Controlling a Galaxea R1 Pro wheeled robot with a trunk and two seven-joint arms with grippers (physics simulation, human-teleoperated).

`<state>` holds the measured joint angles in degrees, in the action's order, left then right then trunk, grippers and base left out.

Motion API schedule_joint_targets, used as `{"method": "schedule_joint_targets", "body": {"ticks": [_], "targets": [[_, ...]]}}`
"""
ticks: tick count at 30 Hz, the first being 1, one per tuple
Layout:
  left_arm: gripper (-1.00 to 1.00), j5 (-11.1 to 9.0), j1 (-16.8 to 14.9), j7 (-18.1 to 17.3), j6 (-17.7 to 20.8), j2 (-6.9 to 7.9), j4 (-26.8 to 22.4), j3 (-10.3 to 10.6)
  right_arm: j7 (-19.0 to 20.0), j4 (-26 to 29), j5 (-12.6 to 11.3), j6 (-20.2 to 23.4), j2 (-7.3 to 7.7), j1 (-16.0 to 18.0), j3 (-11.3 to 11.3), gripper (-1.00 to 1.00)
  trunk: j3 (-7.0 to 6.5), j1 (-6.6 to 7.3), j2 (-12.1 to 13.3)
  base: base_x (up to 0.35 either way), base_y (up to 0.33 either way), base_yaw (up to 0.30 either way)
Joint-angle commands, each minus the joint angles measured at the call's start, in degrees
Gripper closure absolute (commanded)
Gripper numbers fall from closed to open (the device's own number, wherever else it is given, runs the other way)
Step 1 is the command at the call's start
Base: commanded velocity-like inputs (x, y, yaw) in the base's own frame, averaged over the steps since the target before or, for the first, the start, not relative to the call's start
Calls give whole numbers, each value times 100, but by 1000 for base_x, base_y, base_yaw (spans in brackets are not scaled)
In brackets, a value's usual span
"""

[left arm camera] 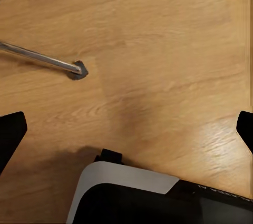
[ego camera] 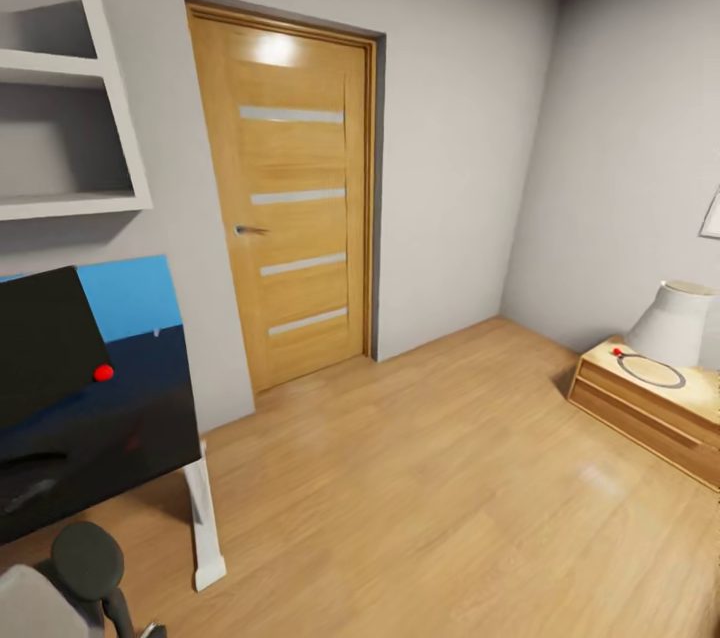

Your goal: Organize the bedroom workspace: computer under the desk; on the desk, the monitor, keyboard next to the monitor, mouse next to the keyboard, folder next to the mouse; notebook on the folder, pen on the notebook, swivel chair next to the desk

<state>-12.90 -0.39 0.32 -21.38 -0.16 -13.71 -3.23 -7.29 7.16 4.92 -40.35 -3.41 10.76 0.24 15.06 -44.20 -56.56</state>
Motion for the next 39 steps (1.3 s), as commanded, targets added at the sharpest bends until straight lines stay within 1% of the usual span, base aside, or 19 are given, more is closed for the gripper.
{"method": "schedule_joint_targets", "body": {"ticks": [1, 39], "targets": [[-100, 7, -2, 3, -15, -2, 1, -17, -53, -5, 53, -8, -1, 5, 2, -100, 7, -4, -4, 321, 0, -87], [-100, 16, -3, 3, 20, -2, 9, -2, -53, -12, 53, 1, -12, 5, 2, -100, 7, -4, -4, 321, 0, -4]]}}
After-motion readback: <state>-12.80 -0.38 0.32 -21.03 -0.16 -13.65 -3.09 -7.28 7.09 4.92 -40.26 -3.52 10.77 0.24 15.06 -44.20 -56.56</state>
